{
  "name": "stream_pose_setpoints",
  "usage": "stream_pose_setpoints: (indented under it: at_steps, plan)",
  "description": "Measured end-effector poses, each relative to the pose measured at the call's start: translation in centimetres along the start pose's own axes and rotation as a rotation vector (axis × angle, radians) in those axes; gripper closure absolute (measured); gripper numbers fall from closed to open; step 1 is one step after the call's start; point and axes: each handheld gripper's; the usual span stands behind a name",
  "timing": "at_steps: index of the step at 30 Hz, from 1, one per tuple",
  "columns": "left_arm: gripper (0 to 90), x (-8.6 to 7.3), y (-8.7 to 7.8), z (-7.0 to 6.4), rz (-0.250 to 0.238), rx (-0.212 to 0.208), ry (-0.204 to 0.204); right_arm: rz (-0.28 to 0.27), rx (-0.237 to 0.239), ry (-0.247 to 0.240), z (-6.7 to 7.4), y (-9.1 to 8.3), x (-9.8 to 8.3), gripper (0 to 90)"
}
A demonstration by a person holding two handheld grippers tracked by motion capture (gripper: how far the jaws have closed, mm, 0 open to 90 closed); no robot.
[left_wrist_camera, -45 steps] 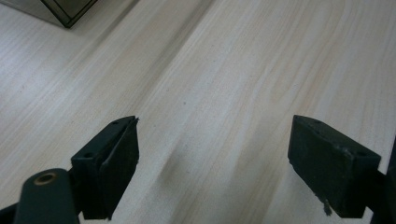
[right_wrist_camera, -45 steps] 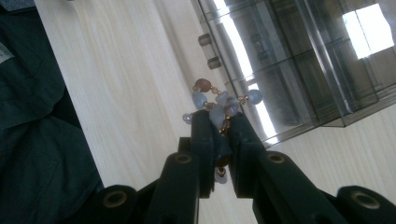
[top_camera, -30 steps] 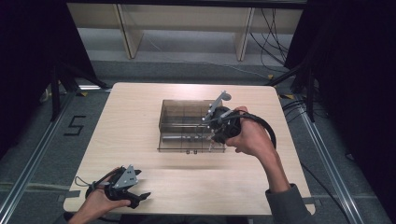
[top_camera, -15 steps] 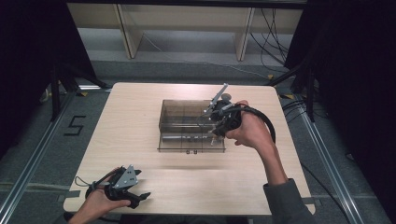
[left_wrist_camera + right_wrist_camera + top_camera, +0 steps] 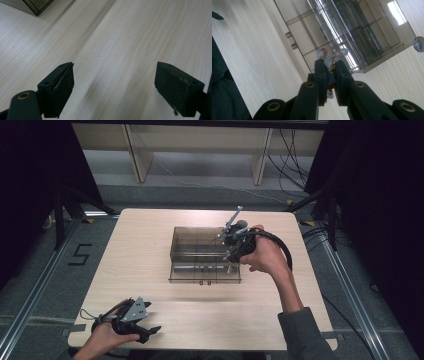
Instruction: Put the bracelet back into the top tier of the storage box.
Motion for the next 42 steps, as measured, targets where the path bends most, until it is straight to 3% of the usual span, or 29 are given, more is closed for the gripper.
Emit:
stream_pose_setpoints:
  at_steps: [6,11,13,24,28,29,33,42]
  plan:
    - [15.9,0.0,0.0,0.0,0.000,-0.001,0.001,0.011,0.002,0.009,-0.5,0.6,0.1,82.6]
    - [16.0,0.0,0.0,0.0,-0.001,-0.002,0.000,0.031,0.008,0.043,-0.9,1.4,-0.1,82.6]
    - [16.0,0.0,0.0,0.0,0.000,-0.002,0.000,0.032,0.008,0.022,-1.0,1.6,-0.1,82.6]
    - [16.0,0.0,-0.1,0.1,0.001,-0.011,0.001,0.064,0.013,0.048,-1.6,3.4,0.0,82.6]
    - [16.0,0.0,0.0,0.0,-0.005,0.006,0.000,0.083,-0.001,0.062,-1.6,4.0,-0.1,82.6]
    - [16.0,0.0,0.0,0.1,0.000,-0.012,0.000,0.089,0.015,0.051,-1.7,4.4,-0.1,82.6]
    - [16.0,0.0,0.0,0.0,0.000,0.001,0.000,0.109,0.020,0.054,-1.8,4.9,-0.2,82.6]
    - [15.9,0.0,0.0,0.0,0.000,-0.011,-0.001,0.124,0.045,0.074,-1.8,6.3,-0.5,82.6]
Point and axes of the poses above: each handheld gripper's, and its own axes: y roughly forward along the jaws, x roughly out of its top, z roughly to its left
